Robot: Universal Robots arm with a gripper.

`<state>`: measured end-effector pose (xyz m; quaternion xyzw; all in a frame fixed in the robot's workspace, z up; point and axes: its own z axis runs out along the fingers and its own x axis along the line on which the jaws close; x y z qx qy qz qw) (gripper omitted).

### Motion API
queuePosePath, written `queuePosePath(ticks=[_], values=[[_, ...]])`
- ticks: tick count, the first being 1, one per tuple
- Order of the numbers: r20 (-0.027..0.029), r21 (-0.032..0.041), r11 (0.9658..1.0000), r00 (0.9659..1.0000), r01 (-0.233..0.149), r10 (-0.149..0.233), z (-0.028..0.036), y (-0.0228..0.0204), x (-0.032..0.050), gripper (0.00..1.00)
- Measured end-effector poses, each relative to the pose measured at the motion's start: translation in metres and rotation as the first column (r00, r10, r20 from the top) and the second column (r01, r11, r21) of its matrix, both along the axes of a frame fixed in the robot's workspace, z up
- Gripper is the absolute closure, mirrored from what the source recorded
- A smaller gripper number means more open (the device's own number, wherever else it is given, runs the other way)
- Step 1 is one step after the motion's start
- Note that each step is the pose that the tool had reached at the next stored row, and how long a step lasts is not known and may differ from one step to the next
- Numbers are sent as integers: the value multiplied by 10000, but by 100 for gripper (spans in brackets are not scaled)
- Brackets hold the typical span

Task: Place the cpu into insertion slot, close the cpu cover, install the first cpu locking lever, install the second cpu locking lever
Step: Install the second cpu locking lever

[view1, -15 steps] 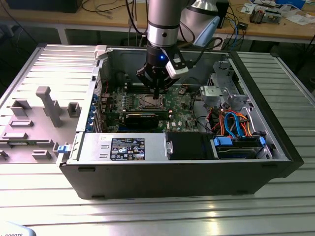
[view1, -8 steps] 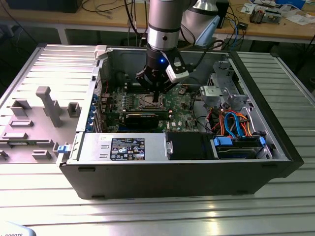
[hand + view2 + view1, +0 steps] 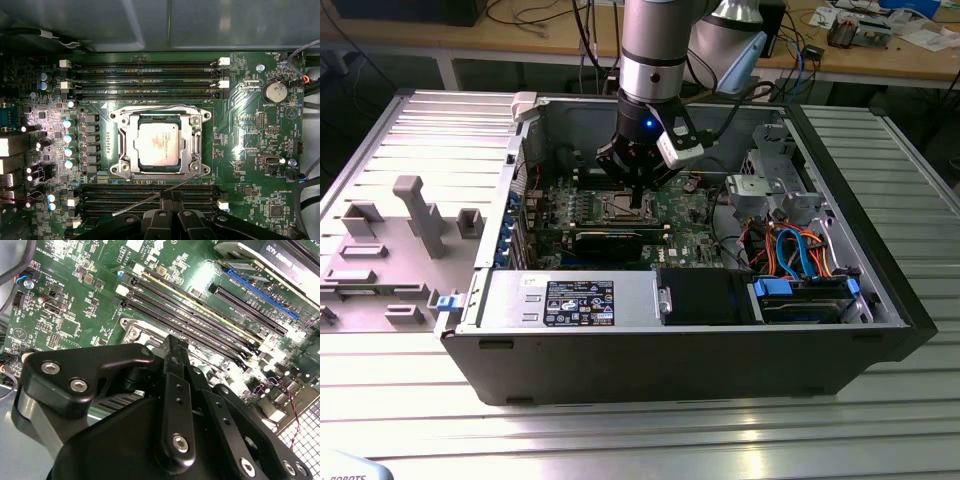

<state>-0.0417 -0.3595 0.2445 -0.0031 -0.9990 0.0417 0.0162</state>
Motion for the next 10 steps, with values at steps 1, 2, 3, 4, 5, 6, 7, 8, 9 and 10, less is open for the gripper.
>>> queuePosePath(ticks=[1,2,3,4,5,6,7,8,9,10], values=[[0,0,10000,10000,0,0,0,0,0,89],[0,0,10000,10000,0,0,0,0,0,89],[0,0,10000,10000,0,0,0,0,0,89],[0,0,10000,10000,1,-1,0,0,0,89],[-1,1,10000,10000,1,-1,0,0,0,89],[-15,4,10000,10000,-2,2,-3,-3,-12,89],[-33,8,10000,10000,-4,4,-4,-7,-19,89],[-63,19,10000,10000,-3,3,-7,-8,-30,89],[-81,36,10000,10000,-6,6,-9,-15,-53,89],[-88,64,10000,10000,-10,10,-11,-26,-74,89]])
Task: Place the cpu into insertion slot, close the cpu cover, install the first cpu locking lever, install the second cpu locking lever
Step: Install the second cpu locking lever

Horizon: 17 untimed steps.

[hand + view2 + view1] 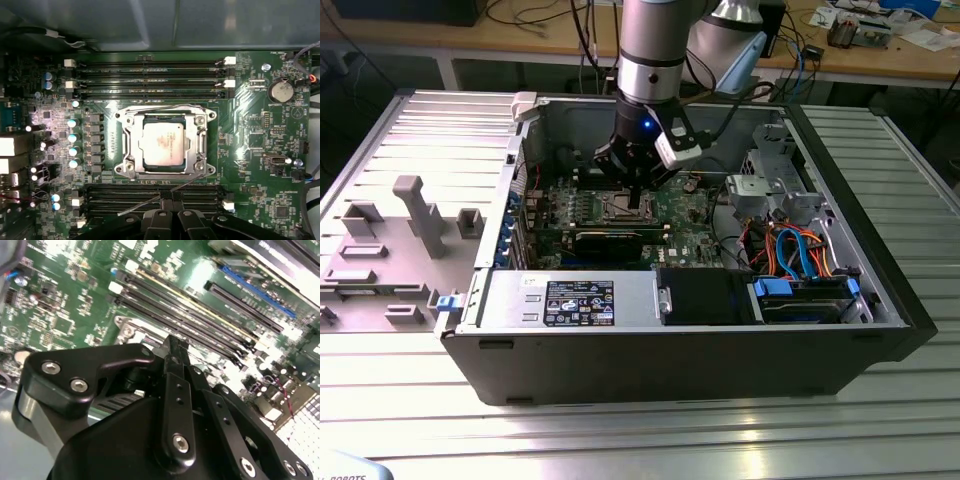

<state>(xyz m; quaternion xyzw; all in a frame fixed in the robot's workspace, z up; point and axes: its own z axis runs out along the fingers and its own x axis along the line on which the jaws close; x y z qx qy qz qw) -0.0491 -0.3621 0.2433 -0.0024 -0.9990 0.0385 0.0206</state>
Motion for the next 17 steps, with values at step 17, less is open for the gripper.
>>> queuePosePath(ticks=[17], values=[[1,81,9998,9998,-189,189,-14,-130,-207,89]])
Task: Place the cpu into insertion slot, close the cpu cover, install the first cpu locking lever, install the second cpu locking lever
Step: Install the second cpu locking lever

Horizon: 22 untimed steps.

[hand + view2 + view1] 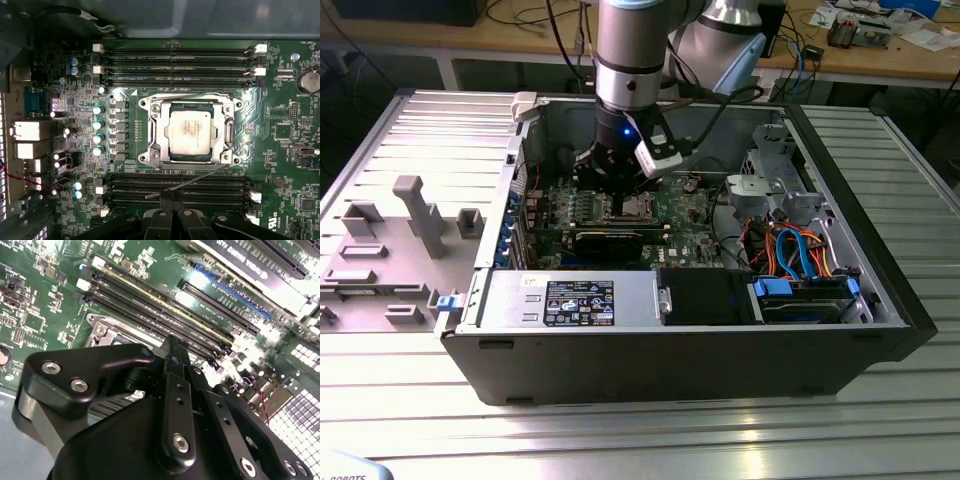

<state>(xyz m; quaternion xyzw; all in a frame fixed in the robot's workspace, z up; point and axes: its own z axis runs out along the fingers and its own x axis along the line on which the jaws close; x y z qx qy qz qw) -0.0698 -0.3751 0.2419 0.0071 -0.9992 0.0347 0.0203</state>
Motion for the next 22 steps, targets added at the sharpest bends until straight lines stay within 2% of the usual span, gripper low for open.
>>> queuePosePath(ticks=[4,7,9,11,13,18,22], values=[[1,138,9999,10000,-19,19,-38,-4,-51,89],[-5,172,9998,10000,-76,76,-72,-5,-94,89],[-5,204,9997,9999,-153,154,-119,-5,-120,89],[-5,259,9994,9998,-223,223,-147,-10,-121,89],[-1,355,9988,9995,-326,326,-196,-17,-123,89],[7,511,9972,9985,-541,541,-213,-53,-138,89],[12,602,9959,9977,-672,673,-214,-83,-145,89]])
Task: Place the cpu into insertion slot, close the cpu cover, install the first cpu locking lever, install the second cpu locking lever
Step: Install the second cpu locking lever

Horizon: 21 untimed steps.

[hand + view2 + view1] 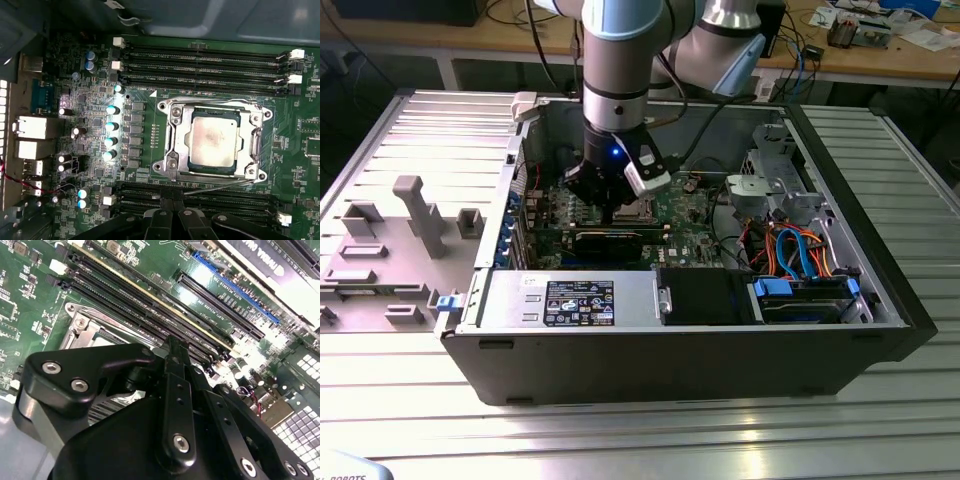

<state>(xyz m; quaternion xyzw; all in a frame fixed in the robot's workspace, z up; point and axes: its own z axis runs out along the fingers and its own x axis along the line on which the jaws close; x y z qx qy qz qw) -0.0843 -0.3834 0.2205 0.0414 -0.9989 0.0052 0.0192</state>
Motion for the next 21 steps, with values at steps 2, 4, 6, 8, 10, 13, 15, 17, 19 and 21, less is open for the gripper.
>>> queuePosePath(ticks=[2,4,6,8,10,13,15,17,19,21], values=[[0,61,10000,10000,-72,72,0,-21,-16,89],[1,179,9998,9999,-110,110,-8,-27,-31,89],[3,344,9993,9999,-127,127,-22,-29,-33,89],[5,444,9989,9999,-152,152,-38,-33,-34,89],[5,455,9988,9998,-184,184,-47,-43,-44,89],[6,469,9986,9997,-261,261,-57,-50,-73,89],[6,478,9984,9995,-302,302,-63,-51,-80,89],[4,484,9982,9994,-343,343,-73,-52,-84,89],[4,500,9981,9994,-356,356,-83,-52,-89,89],[6,510,9981,9994,-357,357,-86,-51,-90,89]])
